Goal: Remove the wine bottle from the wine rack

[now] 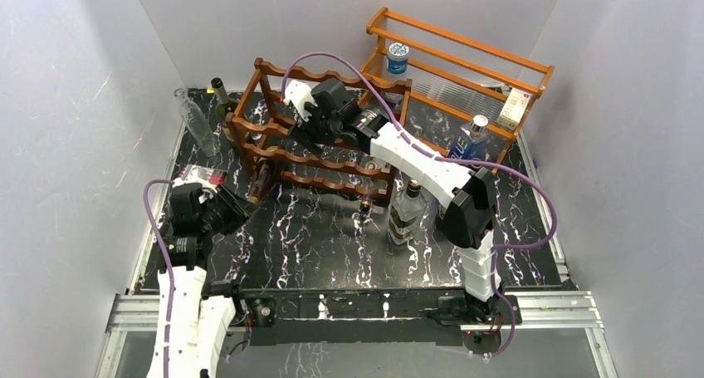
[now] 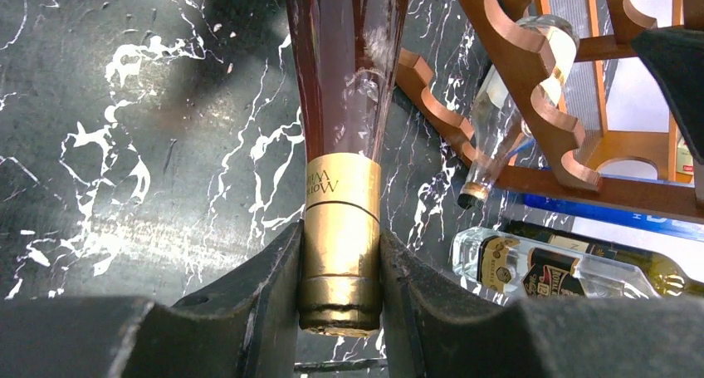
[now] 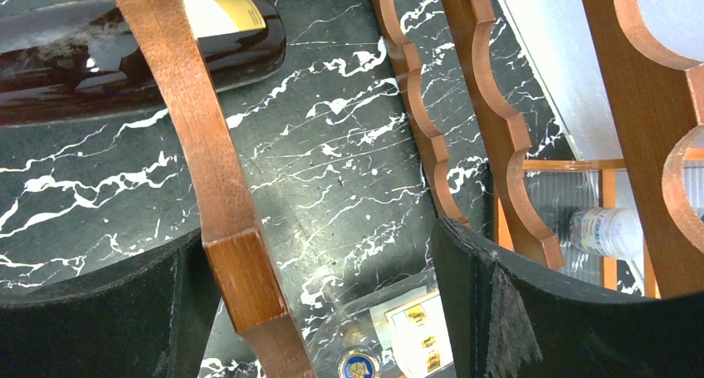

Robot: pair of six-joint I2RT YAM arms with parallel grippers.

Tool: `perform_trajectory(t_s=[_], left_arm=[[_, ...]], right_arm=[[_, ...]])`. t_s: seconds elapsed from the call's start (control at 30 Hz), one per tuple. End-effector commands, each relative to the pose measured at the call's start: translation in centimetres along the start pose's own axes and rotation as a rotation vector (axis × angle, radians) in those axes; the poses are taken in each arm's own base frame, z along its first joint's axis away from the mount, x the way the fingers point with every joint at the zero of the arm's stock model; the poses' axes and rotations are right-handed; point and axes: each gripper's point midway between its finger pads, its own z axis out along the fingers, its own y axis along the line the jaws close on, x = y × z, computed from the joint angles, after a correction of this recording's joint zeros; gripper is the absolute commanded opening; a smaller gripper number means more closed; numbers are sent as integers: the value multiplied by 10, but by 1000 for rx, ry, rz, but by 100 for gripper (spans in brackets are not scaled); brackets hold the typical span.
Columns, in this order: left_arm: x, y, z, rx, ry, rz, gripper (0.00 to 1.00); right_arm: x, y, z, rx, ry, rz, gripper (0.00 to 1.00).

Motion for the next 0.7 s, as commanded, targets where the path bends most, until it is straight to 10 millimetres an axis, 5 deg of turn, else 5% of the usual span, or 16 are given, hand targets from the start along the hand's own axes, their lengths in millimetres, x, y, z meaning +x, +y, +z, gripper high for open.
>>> perform_trajectory(t_s=[0.0,0.47,0.67], left_arm=[[1,-14,-33,15,-33,30,0],[-28,-30,-91,-23,-166,229,0],[-10,-35,-73,50,-89,146,0]], right_arm=[[-8,-7,9,14,-41,18,98],[-5,-8,9,-5,-52,31,97],[6,21,11,-152,-41,8,73]])
